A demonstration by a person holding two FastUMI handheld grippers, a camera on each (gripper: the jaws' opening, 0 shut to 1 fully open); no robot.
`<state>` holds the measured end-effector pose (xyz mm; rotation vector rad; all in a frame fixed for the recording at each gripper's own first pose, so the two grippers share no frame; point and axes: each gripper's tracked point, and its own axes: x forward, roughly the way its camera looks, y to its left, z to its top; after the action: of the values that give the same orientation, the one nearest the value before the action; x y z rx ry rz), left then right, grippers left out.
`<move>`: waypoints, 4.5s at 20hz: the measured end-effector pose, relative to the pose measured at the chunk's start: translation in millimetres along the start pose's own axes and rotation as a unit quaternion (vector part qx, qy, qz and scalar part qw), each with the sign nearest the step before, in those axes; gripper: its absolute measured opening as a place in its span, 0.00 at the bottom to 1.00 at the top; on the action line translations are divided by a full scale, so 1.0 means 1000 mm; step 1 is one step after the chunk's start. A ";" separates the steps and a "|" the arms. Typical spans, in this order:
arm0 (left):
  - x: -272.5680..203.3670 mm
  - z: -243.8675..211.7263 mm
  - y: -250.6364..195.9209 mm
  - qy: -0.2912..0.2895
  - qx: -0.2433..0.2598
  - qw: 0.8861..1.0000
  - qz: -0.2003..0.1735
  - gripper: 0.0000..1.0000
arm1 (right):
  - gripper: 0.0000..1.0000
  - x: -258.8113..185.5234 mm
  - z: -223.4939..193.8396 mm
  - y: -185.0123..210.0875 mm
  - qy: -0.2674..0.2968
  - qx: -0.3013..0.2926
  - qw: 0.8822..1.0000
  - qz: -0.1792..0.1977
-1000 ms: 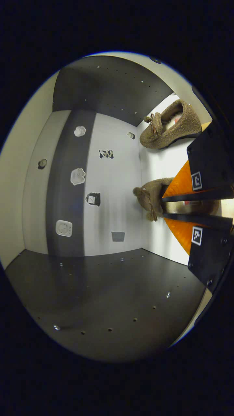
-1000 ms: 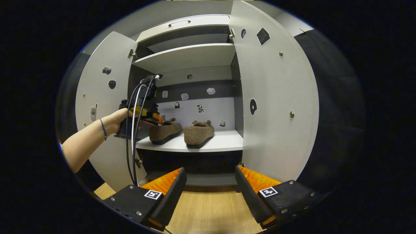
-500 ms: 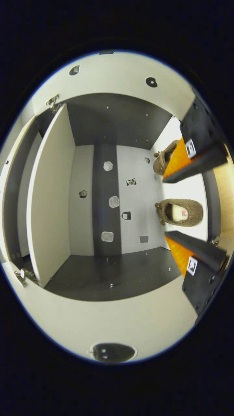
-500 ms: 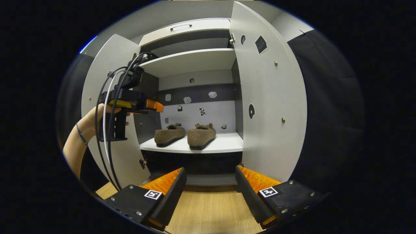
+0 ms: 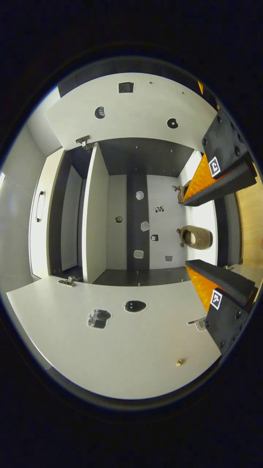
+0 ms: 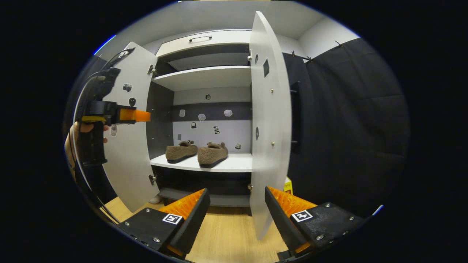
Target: Grab one shoe with the right hand and put it into the shoe cabinet, grab the other shoe with the left hand and put it into the shoe cabinet; then close the right door with the right hand and the left door with the left hand.
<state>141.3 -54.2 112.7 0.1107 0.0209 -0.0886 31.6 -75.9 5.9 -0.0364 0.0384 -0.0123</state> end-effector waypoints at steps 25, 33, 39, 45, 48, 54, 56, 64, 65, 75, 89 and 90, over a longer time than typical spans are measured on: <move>-0.177 -0.042 0.151 -0.003 -0.006 0.990 0.141 0.95 | 0.91 0.037 -0.018 -0.113 -0.005 0.003 0.999 -0.045; -0.179 -0.056 0.188 0.006 -0.025 0.985 0.170 0.95 | 0.91 0.037 -0.020 -0.086 0.003 0.025 0.999 -0.027; -0.171 -0.074 0.195 0.020 -0.028 0.987 0.157 0.95 | 0.91 0.048 -0.017 -0.030 0.001 0.021 1.000 0.019; -0.158 -0.091 0.206 0.029 -0.038 0.987 0.152 0.95 | 0.91 0.074 -0.020 0.012 0.001 0.035 0.998 0.044; -0.150 -0.101 0.211 0.035 -0.036 0.987 0.155 0.95 | 0.91 0.084 -0.019 0.029 0.002 0.043 0.997 0.059; -0.132 -0.117 0.216 0.044 -0.038 0.989 0.138 0.95 | 0.91 0.096 -0.020 0.053 0.004 0.044 0.997 0.068; -0.119 -0.125 0.217 0.049 -0.043 0.989 0.130 0.95 | 0.96 0.095 -0.021 0.052 0.005 0.045 0.997 0.069; -0.098 -0.132 0.204 0.052 -0.022 0.993 0.106 0.95 | 0.91 0.082 -0.022 0.038 0.004 0.040 0.997 0.059; -0.098 -0.133 0.200 0.052 -0.020 0.993 0.106 0.95 | 0.91 0.081 -0.022 0.036 0.004 0.039 0.997 0.059; -0.081 -0.135 0.139 0.056 -0.025 0.998 0.024 0.94 | 0.91 0.068 -0.027 0.039 0.004 0.039 0.997 0.072; -0.006 -0.140 0.081 0.050 -0.005 0.999 -0.008 0.93 | 0.91 0.053 -0.037 0.022 0.001 0.026 0.998 0.056; 0.002 -0.142 0.081 0.052 -0.005 0.999 -0.005 0.93 | 0.91 0.054 -0.038 0.019 0.002 0.027 0.998 0.052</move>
<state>148.5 41.5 -19.9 0.1044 0.1250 -0.0921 84.3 -59.1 -34.4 0.0197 0.0441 0.0909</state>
